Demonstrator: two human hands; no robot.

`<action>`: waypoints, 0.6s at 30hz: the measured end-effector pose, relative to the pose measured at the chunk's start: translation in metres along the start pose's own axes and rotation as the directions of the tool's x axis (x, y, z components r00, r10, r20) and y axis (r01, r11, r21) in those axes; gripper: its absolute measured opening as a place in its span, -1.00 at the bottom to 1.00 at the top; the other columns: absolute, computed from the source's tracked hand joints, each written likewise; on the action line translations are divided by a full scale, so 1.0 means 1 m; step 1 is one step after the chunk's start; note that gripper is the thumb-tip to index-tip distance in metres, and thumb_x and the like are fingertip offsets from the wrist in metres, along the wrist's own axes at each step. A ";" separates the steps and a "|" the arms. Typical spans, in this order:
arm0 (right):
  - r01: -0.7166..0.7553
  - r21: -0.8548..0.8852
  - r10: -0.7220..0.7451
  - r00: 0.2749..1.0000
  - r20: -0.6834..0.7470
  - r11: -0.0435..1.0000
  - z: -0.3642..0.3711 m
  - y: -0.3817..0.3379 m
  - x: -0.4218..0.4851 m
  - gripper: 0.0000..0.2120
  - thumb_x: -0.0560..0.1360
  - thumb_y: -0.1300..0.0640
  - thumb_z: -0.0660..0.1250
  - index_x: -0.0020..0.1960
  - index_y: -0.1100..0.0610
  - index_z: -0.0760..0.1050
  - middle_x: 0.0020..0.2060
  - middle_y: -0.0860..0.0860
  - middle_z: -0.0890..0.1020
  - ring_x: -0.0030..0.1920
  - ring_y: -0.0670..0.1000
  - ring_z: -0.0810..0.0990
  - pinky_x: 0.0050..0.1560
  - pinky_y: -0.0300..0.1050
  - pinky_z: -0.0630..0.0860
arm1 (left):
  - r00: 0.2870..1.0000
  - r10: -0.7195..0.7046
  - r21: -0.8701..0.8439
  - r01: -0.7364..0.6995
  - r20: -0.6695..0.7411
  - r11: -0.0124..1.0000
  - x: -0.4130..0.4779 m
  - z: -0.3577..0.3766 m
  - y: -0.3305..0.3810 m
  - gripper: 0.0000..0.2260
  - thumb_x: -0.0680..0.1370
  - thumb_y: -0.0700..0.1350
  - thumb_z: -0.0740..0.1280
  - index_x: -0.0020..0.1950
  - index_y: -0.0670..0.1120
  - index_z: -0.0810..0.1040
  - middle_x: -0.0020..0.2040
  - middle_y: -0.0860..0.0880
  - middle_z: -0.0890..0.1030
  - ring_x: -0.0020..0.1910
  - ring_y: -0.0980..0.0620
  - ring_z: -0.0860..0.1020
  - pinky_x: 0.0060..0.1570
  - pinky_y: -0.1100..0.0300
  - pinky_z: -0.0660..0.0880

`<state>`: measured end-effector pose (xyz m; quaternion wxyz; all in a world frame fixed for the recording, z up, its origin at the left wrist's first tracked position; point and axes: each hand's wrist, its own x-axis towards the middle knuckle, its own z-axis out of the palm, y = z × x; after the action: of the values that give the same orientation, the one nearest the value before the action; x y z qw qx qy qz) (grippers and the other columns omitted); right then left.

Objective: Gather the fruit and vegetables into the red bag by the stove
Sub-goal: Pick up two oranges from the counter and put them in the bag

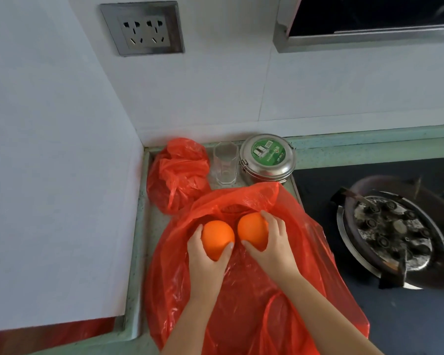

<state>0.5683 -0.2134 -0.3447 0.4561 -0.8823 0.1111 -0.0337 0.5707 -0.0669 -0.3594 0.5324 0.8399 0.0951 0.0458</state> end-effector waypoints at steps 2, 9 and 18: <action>-0.003 -0.022 0.003 1.000 0.001 1.000 0.002 0.000 0.001 -0.25 0.33 0.03 0.47 0.40 0.03 0.17 0.30 0.04 0.28 0.31 0.02 0.27 0.23 -0.14 0.30 | 1.000 0.014 0.007 -0.014 -0.016 1.000 0.001 0.003 0.000 -0.32 0.35 -0.07 0.50 0.38 -0.14 0.28 0.25 0.04 0.31 0.25 0.13 0.29 0.25 0.26 0.18; 0.003 -0.139 -0.002 1.000 0.008 0.990 -0.006 -0.008 -0.011 -0.20 0.35 -0.03 0.44 0.45 0.04 0.09 0.40 0.09 0.21 0.38 0.08 0.17 0.25 -0.02 0.32 | 0.993 0.116 0.106 -0.112 -0.026 0.988 -0.008 -0.008 0.004 -0.23 0.32 0.11 0.42 0.38 -0.23 0.25 0.32 -0.20 0.36 0.32 -0.05 0.30 0.32 0.01 0.25; 0.106 -0.213 -0.121 0.991 -0.060 0.971 -0.050 -0.028 -0.071 -0.39 0.45 0.00 0.34 0.41 0.10 0.19 0.36 0.06 0.29 0.37 0.06 0.22 0.27 -0.08 0.26 | 0.903 0.426 0.248 -0.424 0.050 0.871 -0.056 -0.034 0.029 -0.46 0.45 0.09 0.25 0.34 -0.14 0.26 0.27 -0.30 0.43 0.28 -0.21 0.39 0.26 0.06 0.33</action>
<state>0.4957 -0.2217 -0.2901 0.3535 -0.9286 0.0800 -0.0797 0.5135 -0.0610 -0.3171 0.3974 0.9010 -0.0849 0.1519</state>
